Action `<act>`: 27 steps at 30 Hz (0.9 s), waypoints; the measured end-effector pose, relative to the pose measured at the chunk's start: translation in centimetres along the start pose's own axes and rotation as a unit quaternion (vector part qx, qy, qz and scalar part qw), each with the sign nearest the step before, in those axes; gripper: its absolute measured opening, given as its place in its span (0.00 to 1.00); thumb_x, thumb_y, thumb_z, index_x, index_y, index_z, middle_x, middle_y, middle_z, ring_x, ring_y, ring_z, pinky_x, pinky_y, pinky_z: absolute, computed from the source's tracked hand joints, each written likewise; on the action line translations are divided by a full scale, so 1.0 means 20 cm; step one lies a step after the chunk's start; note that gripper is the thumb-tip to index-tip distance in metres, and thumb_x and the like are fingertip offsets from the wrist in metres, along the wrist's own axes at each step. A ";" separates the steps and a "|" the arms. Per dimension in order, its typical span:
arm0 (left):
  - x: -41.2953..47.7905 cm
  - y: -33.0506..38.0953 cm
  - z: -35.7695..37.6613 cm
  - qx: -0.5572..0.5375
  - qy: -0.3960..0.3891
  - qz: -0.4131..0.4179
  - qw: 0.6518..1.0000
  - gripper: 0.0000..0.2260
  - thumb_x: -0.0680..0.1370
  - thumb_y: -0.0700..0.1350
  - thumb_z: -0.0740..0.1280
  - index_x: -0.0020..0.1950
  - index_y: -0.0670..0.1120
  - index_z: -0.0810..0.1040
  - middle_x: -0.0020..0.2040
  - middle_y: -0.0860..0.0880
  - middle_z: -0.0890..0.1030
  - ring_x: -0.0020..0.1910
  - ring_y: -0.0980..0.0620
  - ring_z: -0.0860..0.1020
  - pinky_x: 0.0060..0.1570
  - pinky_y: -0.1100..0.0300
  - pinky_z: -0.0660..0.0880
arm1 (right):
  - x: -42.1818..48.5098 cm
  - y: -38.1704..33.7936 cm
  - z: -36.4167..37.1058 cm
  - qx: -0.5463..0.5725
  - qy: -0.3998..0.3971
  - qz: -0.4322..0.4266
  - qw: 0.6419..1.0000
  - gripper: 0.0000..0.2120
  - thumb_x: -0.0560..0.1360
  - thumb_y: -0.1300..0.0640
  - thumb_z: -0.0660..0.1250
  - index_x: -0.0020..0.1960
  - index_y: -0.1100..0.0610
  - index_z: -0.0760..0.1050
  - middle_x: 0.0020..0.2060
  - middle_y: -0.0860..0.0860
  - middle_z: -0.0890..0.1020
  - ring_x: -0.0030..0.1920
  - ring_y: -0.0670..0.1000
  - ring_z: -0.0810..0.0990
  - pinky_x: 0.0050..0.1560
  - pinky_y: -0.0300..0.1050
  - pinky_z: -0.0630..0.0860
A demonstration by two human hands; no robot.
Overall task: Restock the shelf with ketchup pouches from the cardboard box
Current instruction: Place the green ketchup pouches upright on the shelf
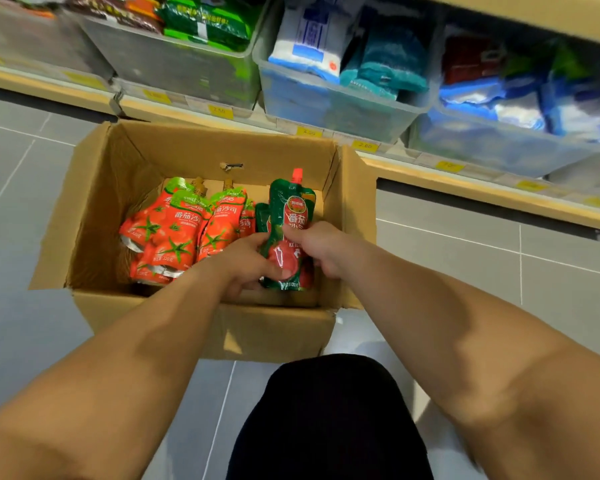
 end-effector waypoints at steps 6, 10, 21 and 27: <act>-0.25 0.25 0.07 -0.047 -0.026 0.038 0.998 0.25 0.67 0.30 0.73 0.55 0.54 0.72 0.48 0.49 0.83 0.51 0.44 0.81 0.57 0.41 0.75 | -0.36 -0.10 -0.23 0.023 -0.049 -0.052 0.997 0.24 0.76 0.54 0.66 0.70 0.50 0.64 0.52 0.50 0.79 0.47 0.49 0.78 0.39 0.46 0.75; -0.38 0.51 0.19 -0.017 -0.043 0.089 0.995 0.28 0.67 0.33 0.73 0.62 0.53 0.72 0.51 0.49 0.84 0.51 0.48 0.82 0.47 0.50 0.78 | -0.57 -0.15 -0.43 -0.010 -0.067 -0.071 0.995 0.13 0.75 0.56 0.68 0.58 0.56 0.74 0.48 0.50 0.81 0.54 0.52 0.78 0.54 0.48 0.77; -0.48 1.07 0.77 0.052 -0.016 0.272 0.961 0.28 0.69 0.33 0.73 0.64 0.53 0.70 0.56 0.48 0.79 0.51 0.51 0.79 0.55 0.52 0.77 | -0.90 -0.29 -1.06 0.072 0.107 -0.199 0.971 0.23 0.66 0.73 0.72 0.59 0.62 0.74 0.45 0.54 0.83 0.44 0.52 0.81 0.54 0.51 0.77; -0.44 1.38 1.15 0.179 0.071 0.397 0.898 0.24 0.71 0.44 0.73 0.65 0.52 0.70 0.54 0.52 0.79 0.50 0.54 0.77 0.55 0.55 0.73 | -1.00 -0.35 -1.51 0.034 0.244 -0.287 0.926 0.26 0.63 0.71 0.74 0.59 0.59 0.75 0.51 0.56 0.82 0.49 0.52 0.80 0.50 0.46 0.78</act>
Point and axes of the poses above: each hand's wrist, its own x-axis towards the middle knuckle, its own z-axis out of the palm, y = z × x, the point moved 3 cm from there along x, towards the middle knuckle
